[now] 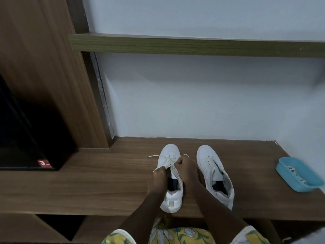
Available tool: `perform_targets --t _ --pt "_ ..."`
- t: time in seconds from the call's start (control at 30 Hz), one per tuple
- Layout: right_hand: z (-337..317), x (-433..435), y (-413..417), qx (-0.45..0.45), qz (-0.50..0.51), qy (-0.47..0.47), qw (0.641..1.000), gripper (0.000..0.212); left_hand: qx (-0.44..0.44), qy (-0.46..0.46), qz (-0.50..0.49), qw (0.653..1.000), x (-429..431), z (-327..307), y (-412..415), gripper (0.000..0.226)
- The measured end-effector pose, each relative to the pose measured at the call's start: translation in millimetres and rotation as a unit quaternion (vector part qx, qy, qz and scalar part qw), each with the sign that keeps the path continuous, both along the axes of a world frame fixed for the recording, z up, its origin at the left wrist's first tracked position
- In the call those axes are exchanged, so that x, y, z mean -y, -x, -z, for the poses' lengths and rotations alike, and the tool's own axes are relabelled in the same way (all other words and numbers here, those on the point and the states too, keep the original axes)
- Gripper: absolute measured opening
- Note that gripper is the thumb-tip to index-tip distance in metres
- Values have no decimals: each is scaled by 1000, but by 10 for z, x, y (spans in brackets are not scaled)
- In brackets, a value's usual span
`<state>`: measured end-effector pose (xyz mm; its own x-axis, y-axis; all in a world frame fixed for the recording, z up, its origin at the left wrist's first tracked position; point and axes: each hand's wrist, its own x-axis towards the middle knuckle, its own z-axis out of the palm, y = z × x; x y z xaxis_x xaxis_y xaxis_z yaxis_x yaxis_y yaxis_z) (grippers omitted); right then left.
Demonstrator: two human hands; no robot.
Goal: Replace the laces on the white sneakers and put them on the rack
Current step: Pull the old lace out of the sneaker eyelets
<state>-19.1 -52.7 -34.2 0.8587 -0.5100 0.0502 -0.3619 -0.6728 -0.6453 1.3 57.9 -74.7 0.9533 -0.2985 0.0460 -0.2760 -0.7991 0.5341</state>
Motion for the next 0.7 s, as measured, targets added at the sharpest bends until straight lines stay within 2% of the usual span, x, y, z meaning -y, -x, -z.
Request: perform_targets --t 0.13,0.3,0.37,0.43,0.5,0.57,0.63,0.7 --pt "61 91 34 43 92 -80 992 11 -2 8 1 1000 2 14 -2 24" --pt "78 112 61 38 200 -138 969 32 -4 8 4 1000 0 -4 5 25" --pt "69 65 45 7 182 -79 980 32 -11 18 -1 1000 -5 -4 9 25" --pt "98 3 35 -12 99 45 994 22 -7 18 -3 1000 -8 0 10 25" --pt "133 -76 31 -15 3 172 985 25 -8 17 -2 1000 -10 -8 16 23" --pt "129 -143 48 -8 -43 262 964 22 -10 19 -1 1000 -3 -27 25 20" --pt "71 -168 48 -27 -70 278 958 25 -10 20 -1 1000 4 -23 23 18" --pt "-3 -185 50 -25 -68 301 951 19 -12 22 -3 1000 10 -11 23 19"
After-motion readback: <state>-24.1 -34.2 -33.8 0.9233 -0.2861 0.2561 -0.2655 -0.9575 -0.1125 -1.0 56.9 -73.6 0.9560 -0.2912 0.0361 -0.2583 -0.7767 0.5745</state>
